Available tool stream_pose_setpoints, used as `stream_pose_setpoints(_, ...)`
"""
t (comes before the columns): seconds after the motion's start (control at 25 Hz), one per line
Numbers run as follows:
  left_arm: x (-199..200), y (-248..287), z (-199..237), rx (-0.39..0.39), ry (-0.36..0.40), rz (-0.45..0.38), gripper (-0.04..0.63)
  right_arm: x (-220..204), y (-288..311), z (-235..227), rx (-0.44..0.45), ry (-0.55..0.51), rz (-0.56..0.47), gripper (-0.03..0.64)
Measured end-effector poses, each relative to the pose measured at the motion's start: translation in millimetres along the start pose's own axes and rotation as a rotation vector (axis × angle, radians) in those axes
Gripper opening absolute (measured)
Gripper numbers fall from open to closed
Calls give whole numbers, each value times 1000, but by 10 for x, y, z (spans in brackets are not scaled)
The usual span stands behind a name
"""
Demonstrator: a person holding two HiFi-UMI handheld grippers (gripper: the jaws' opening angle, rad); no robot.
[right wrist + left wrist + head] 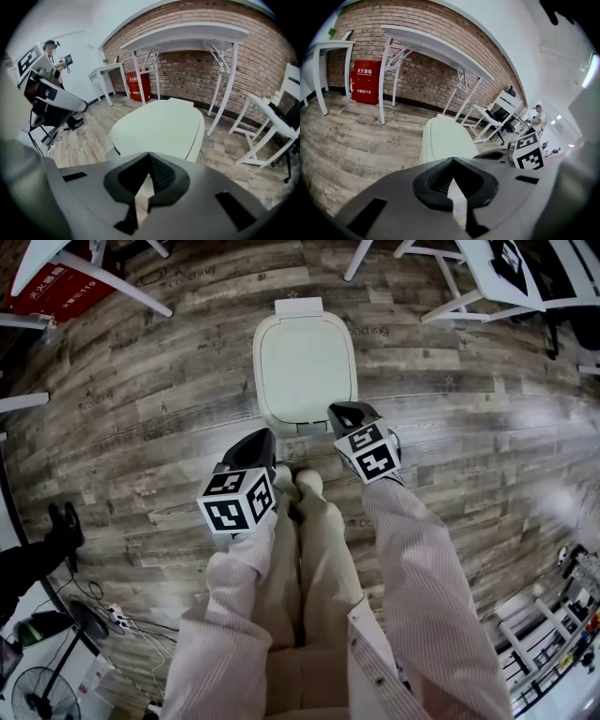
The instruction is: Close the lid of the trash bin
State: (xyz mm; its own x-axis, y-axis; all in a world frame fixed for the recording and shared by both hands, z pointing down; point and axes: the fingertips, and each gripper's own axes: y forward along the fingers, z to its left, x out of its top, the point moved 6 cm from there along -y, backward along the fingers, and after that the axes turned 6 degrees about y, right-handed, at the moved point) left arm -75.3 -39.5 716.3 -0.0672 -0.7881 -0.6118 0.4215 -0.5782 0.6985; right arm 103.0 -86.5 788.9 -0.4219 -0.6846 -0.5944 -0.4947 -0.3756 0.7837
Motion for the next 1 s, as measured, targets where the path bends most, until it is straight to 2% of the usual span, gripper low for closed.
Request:
stream_pose_setpoints(0.28,-17,71,-45,-10,-3,1,-6,42,12,35,13,-67,100,5)
stream_pose_setpoints(0.56,-3,131,-123,-27,-3,5,-6,77,18,61,-40,-92,163,5)
stream_pose_setpoints(1.0,51,66,-114,-20,-6,12,-6,98,28,66,-38,-78,188,5)
